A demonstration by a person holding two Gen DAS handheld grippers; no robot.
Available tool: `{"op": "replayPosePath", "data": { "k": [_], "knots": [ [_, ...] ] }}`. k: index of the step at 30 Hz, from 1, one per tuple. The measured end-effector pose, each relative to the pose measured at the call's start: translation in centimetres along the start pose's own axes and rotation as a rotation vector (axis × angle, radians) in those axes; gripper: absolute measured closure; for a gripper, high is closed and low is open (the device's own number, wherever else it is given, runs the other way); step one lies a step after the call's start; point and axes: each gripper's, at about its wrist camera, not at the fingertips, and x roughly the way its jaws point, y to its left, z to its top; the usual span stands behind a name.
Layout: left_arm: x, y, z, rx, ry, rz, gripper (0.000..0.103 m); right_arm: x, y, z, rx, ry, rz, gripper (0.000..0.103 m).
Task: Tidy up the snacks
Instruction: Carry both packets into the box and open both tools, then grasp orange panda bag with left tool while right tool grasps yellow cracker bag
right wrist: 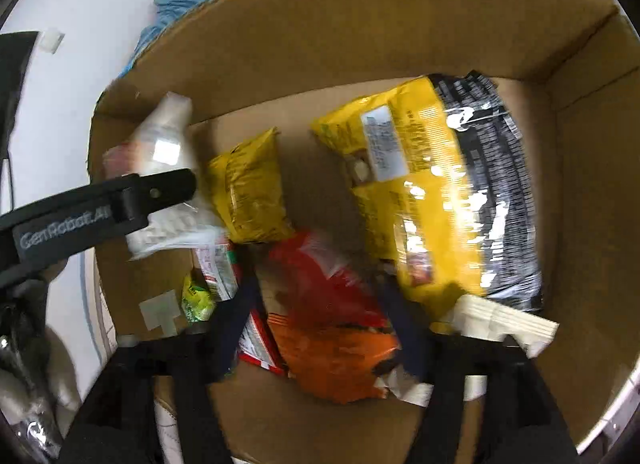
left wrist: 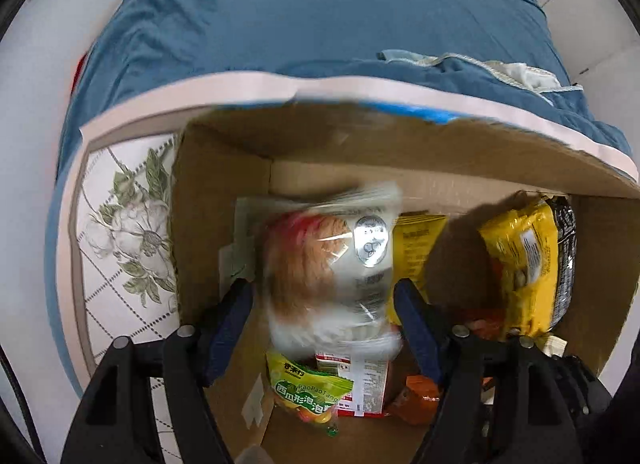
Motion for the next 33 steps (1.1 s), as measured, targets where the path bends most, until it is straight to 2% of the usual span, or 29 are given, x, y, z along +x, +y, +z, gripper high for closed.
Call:
{"op": "replayPosePath", "data": {
  "k": [2,4,6,12,16,19,24,33],
  "knots": [
    [0.1,-0.1,-0.2,-0.003,-0.008,-0.004,0.026,0.0,0.6,0.1,-0.027,-0.013,-0.037,0.014],
    [0.0,-0.4,-0.4,0.001,-0.016,-0.006,0.016,-0.1,1.0,0.2,-0.039,-0.022,-0.054,0.011],
    [-0.4,-0.8,-0.7,0.012,-0.033,0.009,0.012,-0.4,1.2,0.1,-0.037,-0.038,-0.065,0.010],
    [-2.4,-0.6,-1.9,0.008,-0.080,0.016,0.012,-3.1,0.2,-1.4,-0.017,-0.080,-0.078,0.010],
    [-4.6,-0.4,-3.6,-0.003,-0.155,0.037,0.012,-5.0,-0.1,-2.7,-0.019,-0.118,-0.114,0.007],
    [-6.9,-0.5,-5.9,0.006,-0.234,0.042,0.012,-6.6,-0.3,-3.9,-0.037,-0.163,-0.179,0.005],
    [-9.8,-0.5,-9.9,0.005,-0.336,0.040,0.012,-9.7,-1.0,-6.1,-0.028,-0.219,-0.197,0.005],
    [-14.0,-0.3,-16.8,-0.001,-0.434,0.047,0.012,-13.6,-0.1,-11.5,-0.039,-0.318,-0.229,0.005]
  ]
}}
